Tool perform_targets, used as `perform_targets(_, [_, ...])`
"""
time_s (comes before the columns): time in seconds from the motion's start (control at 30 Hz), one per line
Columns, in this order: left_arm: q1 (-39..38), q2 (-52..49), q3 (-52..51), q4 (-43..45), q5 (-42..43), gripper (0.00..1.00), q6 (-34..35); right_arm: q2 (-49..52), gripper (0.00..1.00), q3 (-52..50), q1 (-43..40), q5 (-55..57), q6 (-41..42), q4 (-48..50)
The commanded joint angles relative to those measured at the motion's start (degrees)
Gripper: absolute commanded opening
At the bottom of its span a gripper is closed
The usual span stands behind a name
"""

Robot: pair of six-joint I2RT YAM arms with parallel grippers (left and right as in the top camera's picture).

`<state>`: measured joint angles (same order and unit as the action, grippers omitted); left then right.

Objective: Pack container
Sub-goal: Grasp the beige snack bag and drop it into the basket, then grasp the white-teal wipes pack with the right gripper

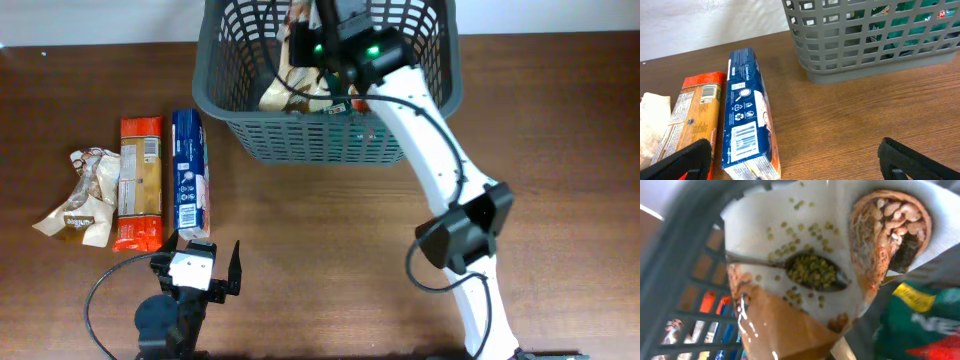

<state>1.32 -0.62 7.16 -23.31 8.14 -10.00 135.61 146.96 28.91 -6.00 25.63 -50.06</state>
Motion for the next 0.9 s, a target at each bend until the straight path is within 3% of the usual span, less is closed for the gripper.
perform_targets(0.0, [0.3, 0.3, -0.2, 0.0, -0.2, 0.99, 0.1, 1.1, 0.04, 1.0, 1.6, 0.7, 2.3, 1.1])
perform_targets(0.07, [0.3, 0.3, -0.2, 0.0, -0.2, 0.99, 0.1, 2.0, 0.04, 1.0, 1.6, 0.7, 2.3, 1.2])
perform_targets(0.1, [0.3, 0.3, -0.2, 0.0, -0.2, 0.99, 0.1, 2.6, 0.1, 1.0, 1.6, 0.7, 2.3, 1.3])
perform_targets(0.2, [0.3, 0.3, -0.2, 0.0, -0.2, 0.99, 0.1, 3.0, 0.44, 1.0, 1.5, 0.7, 1.4, 1.6])
perform_targets(0.27, [0.3, 0.3, -0.2, 0.0, -0.2, 0.99, 0.1, 2.5, 0.56, 1.2, 1.2, 0.7, -1.6, 2.0])
perform_targets(0.43, [0.3, 0.3, -0.2, 0.0, -0.2, 0.99, 0.1, -5.9, 0.58, 6.4, -2.2, 0.8, -11.8, -7.0])
perform_targets(0.57, [0.3, 0.3, -0.2, 0.0, -0.2, 0.99, 0.1, -15.8, 0.59, 7.6, -7.6, 7.2, -15.1, -12.4])
perform_targets(0.7, [0.3, 0.3, -0.2, 0.0, -0.2, 0.99, 0.1, -27.3, 0.58, 3.1, -22.8, 7.6, -16.3, -13.1])
perform_targets(0.77, [0.3, 0.3, -0.2, 0.0, -0.2, 0.99, 0.1, -32.1, 0.59, -4.3, -33.4, 7.6, -16.4, -13.0])
perform_targets(0.87, [0.3, 0.3, -0.2, 0.0, -0.2, 0.99, 0.1, -33.7, 0.6, -14.3, -42.3, 5.7, -16.4, -16.3])
